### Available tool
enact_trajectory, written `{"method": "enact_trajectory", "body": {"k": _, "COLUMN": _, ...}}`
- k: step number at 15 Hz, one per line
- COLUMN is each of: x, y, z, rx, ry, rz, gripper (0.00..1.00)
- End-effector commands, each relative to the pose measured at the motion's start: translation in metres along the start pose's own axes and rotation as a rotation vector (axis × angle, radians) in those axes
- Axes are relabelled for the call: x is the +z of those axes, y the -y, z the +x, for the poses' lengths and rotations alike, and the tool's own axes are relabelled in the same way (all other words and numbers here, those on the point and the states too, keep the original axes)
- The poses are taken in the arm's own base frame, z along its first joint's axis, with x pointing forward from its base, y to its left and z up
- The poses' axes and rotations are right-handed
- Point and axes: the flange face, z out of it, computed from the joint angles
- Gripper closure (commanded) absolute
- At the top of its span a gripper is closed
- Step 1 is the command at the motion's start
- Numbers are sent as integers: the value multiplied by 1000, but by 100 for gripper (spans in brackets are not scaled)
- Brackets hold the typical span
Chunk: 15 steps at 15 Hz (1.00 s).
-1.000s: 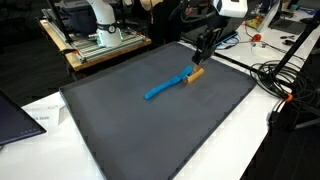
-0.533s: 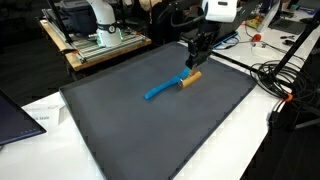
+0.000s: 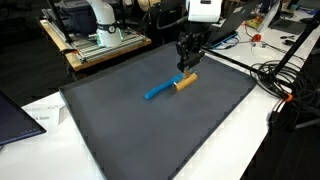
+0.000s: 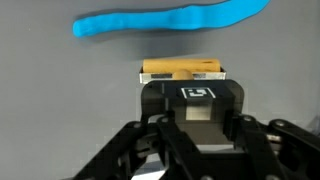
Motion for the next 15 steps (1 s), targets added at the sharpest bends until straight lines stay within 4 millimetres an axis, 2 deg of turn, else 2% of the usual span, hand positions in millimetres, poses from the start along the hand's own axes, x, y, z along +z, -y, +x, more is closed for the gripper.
{"method": "enact_trajectory", "body": {"k": 1, "x": -16, "y": -25, "z": -20, "rx": -6, "ry": -50, "rz": 54, "gripper": 78}}
{"method": "enact_trajectory", "body": {"k": 6, "x": -25, "y": -65, "z": -44, "rx": -8, "ry": -93, "rz": 103, "gripper": 78}}
{"method": "enact_trajectory", "body": {"k": 10, "x": -34, "y": -86, "z": -60, "rx": -16, "ry": -128, "rz": 127, "gripper": 78}}
{"method": "enact_trajectory", "body": {"k": 11, "x": -37, "y": -89, "z": -62, "rx": -11, "ry": -152, "rz": 125, "gripper": 78}}
{"method": "enact_trajectory", "body": {"k": 12, "x": -25, "y": -86, "z": -46, "rx": -7, "ry": -104, "rz": 98, "gripper": 78}}
{"method": "enact_trajectory", "body": {"k": 13, "x": -26, "y": -89, "z": -48, "rx": -5, "ry": -109, "rz": 96, "gripper": 53}}
{"method": "enact_trajectory", "body": {"k": 15, "x": -23, "y": -89, "z": -47, "rx": -5, "ry": -103, "rz": 96, "gripper": 53}}
